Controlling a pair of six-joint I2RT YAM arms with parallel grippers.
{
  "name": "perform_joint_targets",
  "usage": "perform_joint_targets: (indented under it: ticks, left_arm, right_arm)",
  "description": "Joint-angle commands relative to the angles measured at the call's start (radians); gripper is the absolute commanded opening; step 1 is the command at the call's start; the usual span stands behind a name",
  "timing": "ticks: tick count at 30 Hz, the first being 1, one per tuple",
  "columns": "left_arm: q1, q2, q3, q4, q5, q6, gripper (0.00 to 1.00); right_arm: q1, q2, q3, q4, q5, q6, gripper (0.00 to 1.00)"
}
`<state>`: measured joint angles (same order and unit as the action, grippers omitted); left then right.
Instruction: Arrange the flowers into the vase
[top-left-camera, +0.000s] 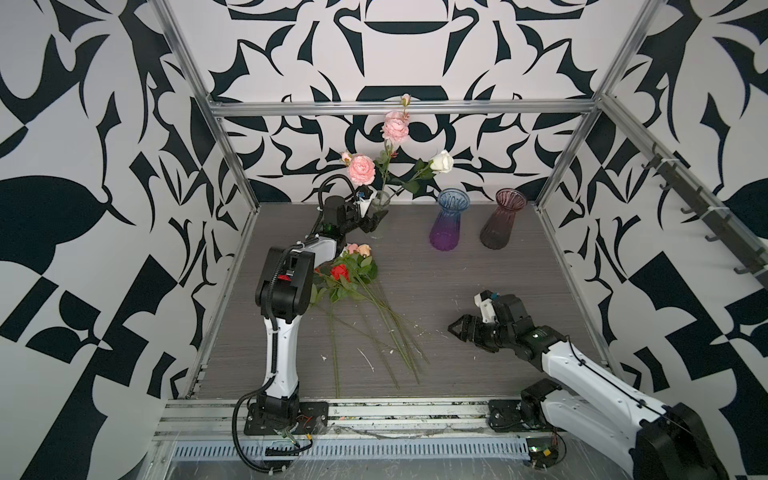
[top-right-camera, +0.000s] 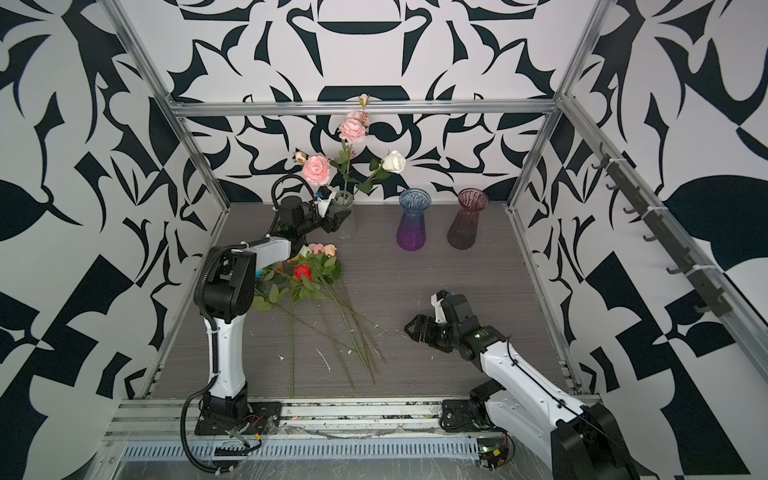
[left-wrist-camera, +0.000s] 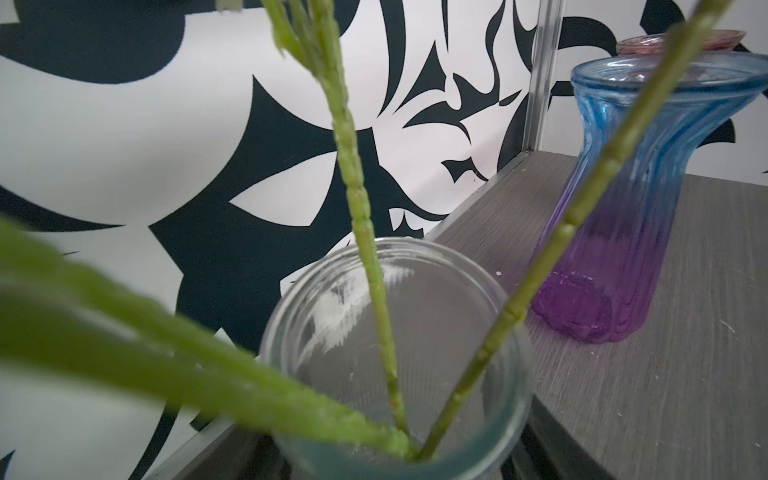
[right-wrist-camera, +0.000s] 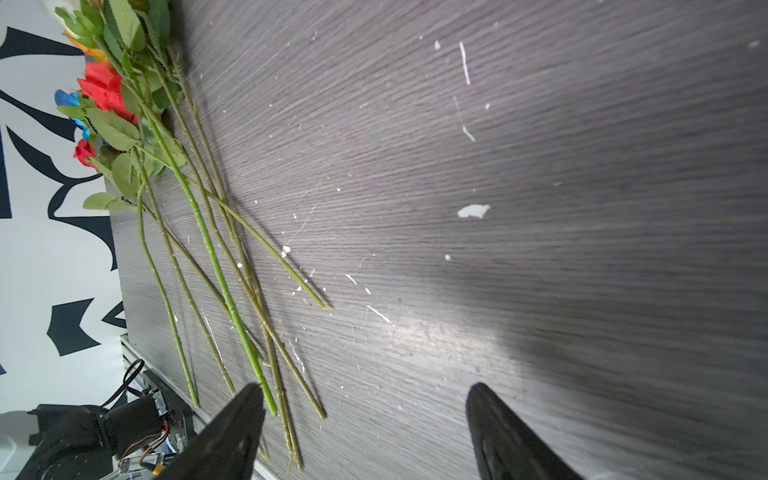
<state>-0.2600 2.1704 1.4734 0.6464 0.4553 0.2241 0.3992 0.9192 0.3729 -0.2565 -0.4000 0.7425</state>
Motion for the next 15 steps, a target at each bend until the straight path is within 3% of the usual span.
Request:
perform_joint_targets:
  ticks: [1,15]
  left_arm:
    - [0.017,0.022,-0.001,-0.027,-0.093,0.018,0.55]
    - [0.083,0.001,-0.047,-0.031,-0.152,-0.048,0.54]
  right_arm:
    - [-0.004,-0.005,0.017,0.023,-0.008,-0.002,0.8]
    - [-0.005,-0.004,0.017,0.024,-0.01,-0.002,0.8]
